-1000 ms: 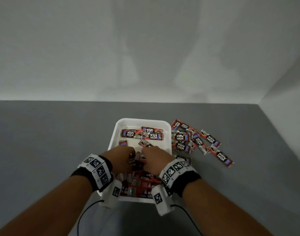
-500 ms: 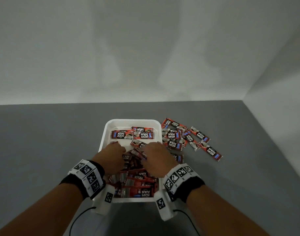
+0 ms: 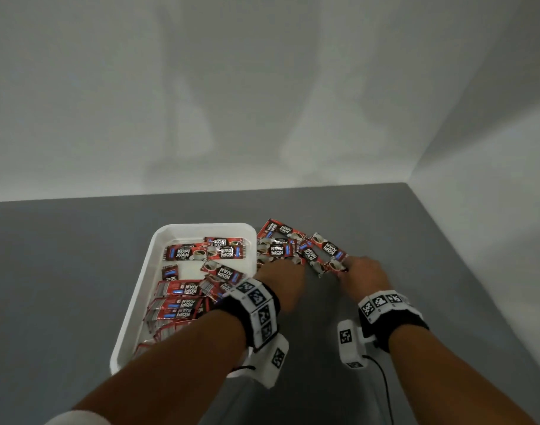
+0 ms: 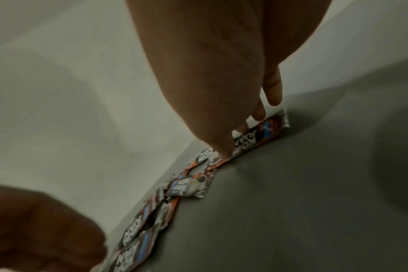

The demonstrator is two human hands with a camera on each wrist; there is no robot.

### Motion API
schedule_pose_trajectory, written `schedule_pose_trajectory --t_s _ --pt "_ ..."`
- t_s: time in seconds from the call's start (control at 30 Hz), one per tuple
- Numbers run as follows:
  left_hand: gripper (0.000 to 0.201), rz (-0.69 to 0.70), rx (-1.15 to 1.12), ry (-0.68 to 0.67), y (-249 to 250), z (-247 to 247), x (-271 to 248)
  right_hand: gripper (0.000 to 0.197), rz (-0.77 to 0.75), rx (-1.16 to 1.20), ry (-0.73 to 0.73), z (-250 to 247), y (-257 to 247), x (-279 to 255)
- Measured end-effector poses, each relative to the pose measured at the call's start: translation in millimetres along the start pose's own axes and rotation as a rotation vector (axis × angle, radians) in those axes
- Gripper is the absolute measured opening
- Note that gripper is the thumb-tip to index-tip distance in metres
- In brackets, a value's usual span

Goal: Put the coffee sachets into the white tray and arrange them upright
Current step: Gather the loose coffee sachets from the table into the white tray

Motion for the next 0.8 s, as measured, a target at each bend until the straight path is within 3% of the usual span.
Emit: schedule_pose_trajectory --t_s 0.17,0.3,0.4,0.5,0.63,0.73,0.8 --pt "0.035 -0.135 0.080 -0.077 13 24 26 0.028 -0.056 0.111 -0.026 14 10 4" --pt "0.031 -0.124 0.110 -0.090 17 24 34 0.024 -0.114 0.178 -0.158 -2 9 5" --pt "0.029 -0.123 0.147 -0.139 21 21 34 0.030 -0.068 0.256 -0.123 -24 8 20" --pt "0.029 -0.075 0.131 -0.140 28 21 32 0.018 -0.050 0.299 -0.077 -38 1 35" --pt "0.030 -0.033 -0.083 -0.045 31 12 36 0.011 -0.071 0.343 -0.062 -37 -14 47" --pt "0.033 -0.076 -0.341 0.019 25 -5 44 0.008 -0.119 0.300 -0.060 -26 -29 57" --pt "0.034 -0.083 -0.318 0.044 17 -14 50 0.026 -0.147 0.218 -0.046 -14 -35 62"
Point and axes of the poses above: each hand's wrist, its own x-axis towards the middle knuckle, its own z-axis out of the palm, y = z × x, the point moved 6 cm from there along x, towards the middle knuckle, and after that the axes turned 4 degrees about -x, right-handed, at the moved point
